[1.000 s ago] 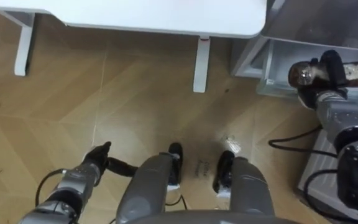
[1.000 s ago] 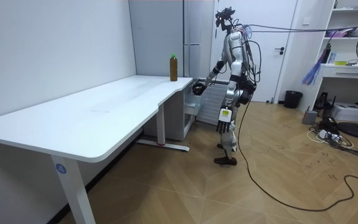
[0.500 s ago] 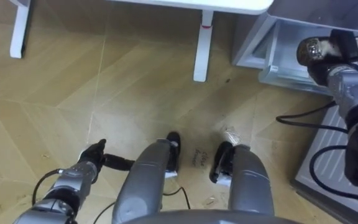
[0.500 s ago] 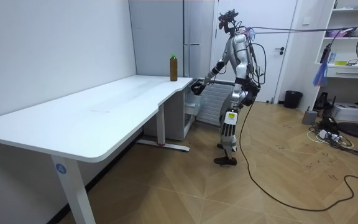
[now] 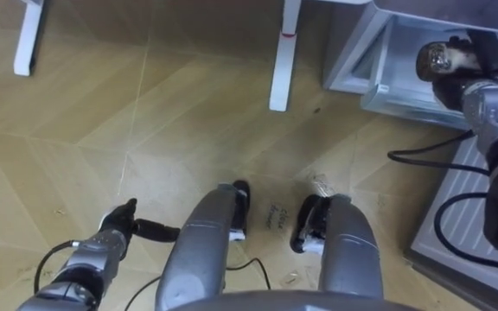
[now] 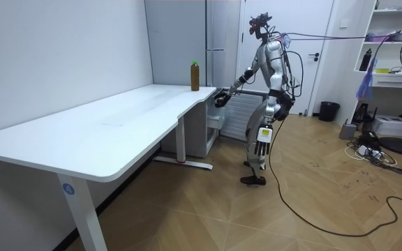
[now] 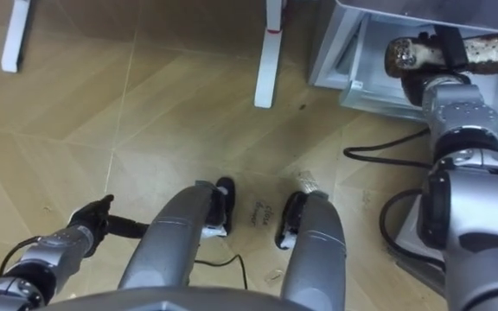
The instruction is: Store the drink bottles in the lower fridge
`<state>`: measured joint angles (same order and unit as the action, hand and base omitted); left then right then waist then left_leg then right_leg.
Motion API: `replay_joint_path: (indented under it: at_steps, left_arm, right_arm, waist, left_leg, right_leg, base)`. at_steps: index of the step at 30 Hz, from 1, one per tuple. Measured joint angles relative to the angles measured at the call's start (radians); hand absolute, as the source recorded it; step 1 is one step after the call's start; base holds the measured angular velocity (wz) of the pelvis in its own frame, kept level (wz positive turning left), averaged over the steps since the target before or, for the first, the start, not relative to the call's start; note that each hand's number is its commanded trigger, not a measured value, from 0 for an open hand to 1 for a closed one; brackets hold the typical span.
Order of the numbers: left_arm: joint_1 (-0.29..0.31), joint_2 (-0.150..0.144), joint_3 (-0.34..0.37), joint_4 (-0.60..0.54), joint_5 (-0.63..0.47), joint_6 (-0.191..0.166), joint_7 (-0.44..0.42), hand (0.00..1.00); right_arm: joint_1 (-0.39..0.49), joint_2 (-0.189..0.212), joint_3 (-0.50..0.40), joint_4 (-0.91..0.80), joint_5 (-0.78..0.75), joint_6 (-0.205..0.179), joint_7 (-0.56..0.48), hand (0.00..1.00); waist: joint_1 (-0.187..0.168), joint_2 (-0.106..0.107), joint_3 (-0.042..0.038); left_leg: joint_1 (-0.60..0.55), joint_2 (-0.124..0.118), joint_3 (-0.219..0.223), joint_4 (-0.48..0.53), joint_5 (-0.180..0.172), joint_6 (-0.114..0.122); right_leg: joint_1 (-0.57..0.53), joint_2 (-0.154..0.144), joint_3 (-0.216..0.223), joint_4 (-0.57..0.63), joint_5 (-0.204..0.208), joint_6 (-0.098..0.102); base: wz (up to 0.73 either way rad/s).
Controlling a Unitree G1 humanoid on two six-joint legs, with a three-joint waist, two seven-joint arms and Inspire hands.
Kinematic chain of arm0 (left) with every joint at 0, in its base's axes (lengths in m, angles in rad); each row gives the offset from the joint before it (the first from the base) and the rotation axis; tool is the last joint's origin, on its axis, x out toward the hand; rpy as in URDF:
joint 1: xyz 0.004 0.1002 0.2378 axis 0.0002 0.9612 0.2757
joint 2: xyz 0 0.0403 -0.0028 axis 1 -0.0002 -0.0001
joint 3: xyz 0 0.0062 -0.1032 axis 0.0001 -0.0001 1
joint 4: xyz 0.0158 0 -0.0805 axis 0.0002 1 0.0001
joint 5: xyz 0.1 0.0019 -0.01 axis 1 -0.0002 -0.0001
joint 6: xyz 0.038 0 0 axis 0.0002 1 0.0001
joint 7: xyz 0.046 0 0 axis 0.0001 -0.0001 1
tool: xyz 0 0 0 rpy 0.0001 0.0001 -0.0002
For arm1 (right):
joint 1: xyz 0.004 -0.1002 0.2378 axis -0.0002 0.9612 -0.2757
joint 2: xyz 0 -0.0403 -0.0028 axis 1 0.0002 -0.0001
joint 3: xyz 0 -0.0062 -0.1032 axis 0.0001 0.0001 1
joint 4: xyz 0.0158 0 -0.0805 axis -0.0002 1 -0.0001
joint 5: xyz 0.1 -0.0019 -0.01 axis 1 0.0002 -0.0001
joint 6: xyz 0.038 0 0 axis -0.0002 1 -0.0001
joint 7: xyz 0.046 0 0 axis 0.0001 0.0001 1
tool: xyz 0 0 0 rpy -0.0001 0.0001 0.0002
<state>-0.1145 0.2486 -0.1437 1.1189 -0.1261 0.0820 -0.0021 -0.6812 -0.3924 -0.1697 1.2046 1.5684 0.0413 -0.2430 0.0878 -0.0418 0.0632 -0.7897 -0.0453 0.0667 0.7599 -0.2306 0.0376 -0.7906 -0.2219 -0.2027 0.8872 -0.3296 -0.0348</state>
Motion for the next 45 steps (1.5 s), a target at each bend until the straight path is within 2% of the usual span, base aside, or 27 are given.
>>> replay_joint_path:
  at_steps: [3, 6, 11, 18, 19, 27, 31, 41, 45]
  left_arm:
    - [-0.001, 0.001, -0.005, 0.001, -0.001, 0.000, 0.007, 0.00]
    - [0.005, 0.007, -0.019, 0.002, -0.002, 0.000, 0.021, 0.00]
    - [0.033, 0.009, -0.019, 0.005, -0.039, 0.000, 0.021, 0.00]
    - [0.069, 0.022, -0.027, 0.004, -0.039, -0.002, 0.021, 0.00]
    - [0.073, 0.022, -0.027, 0.004, -0.039, -0.002, 0.021, 0.00]
    - [0.074, 0.018, -0.027, 0.005, -0.040, -0.001, 0.023, 0.00]
    - [0.074, 0.013, -0.035, 0.005, -0.039, 0.002, 0.024, 0.00]
    - [0.081, 0.013, -0.046, 0.006, -0.048, 0.021, 0.032, 0.00]
    - [0.085, 0.013, -0.057, 0.005, -0.083, 0.020, 0.032, 0.00]
  right_arm:
    - [0.000, -0.002, 0.000, 0.002, 0.005, 0.000, 0.000, 0.00]
    - [0.000, -0.002, -0.001, 0.002, 0.009, -0.001, 0.000, 0.00]
    - [0.000, -0.006, -0.007, 0.000, 0.040, -0.020, -0.003, 0.00]
    - [0.001, -0.007, -0.006, 0.000, 0.039, -0.022, -0.010, 0.00]
    - [0.001, -0.007, -0.006, 0.000, 0.038, -0.028, -0.010, 0.00]
    - [0.000, -0.007, -0.010, -0.013, 0.041, -0.057, -0.042, 0.00]
    - [0.000, -0.012, -0.011, -0.016, 0.049, -0.070, -0.058, 0.00]
    - [0.000, -0.031, -0.019, -0.017, 0.054, -0.073, -0.074, 0.00]
    - [0.017, -0.031, -0.018, -0.015, 0.055, -0.071, -0.088, 0.00]
  waist:
    - [-0.002, 0.001, -0.0006]
    - [0.000, 0.009, -0.0052]
    - [0.004, 0.033, -0.0202]
    - [0.002, 0.037, -0.0209]
    - [0.003, 0.037, -0.0209]
    - [0.013, 0.041, -0.0201]
    - [0.016, 0.050, -0.0189]
    - [0.017, 0.057, -0.0184]
    - [0.016, 0.056, -0.0183]
  left_leg:
    - [0.003, -0.001, 0.000, -0.003, -0.001, 0.001]
    - [0.004, 0.000, 0.000, -0.004, -0.001, 0.001]
    - [0.009, 0.003, -0.001, -0.015, 0.000, -0.001]
    - [0.021, 0.009, 0.004, -0.028, 0.000, -0.001]
    - [0.022, 0.015, 0.009, -0.031, -0.001, 0.000]
    - [0.029, 0.016, 0.017, -0.037, -0.006, 0.001]
    - [0.032, 0.017, 0.017, -0.039, -0.007, 0.001]
    - [0.039, 0.016, 0.019, -0.052, -0.008, 0.001]
    - [0.075, 0.017, 0.019, -0.080, -0.008, 0.001]
  right_leg:
    - [0.002, -0.001, 0.000, -0.001, -0.001, 0.003]
    - [0.004, 0.005, -0.001, -0.004, -0.002, 0.005]
    - [0.008, 0.014, 0.004, -0.019, 0.001, 0.007]
    - [0.019, 0.023, 0.008, -0.038, 0.005, 0.011]
    - [0.019, 0.024, 0.011, -0.040, 0.006, 0.013]
    - [0.022, 0.033, 0.022, -0.049, 0.007, 0.015]
    - [0.026, 0.033, 0.022, -0.052, 0.006, 0.014]
    - [0.030, 0.033, 0.020, -0.060, 0.005, 0.015]
    - [0.068, 0.032, 0.008, -0.092, 0.007, 0.014]
  base:
    - [0.01]
    - [0.00]
    - [0.00]
    - [-0.02]
    - [-0.08]
    - [-0.04]
    - [0.00]
    - [0.00]
    - [0.00]
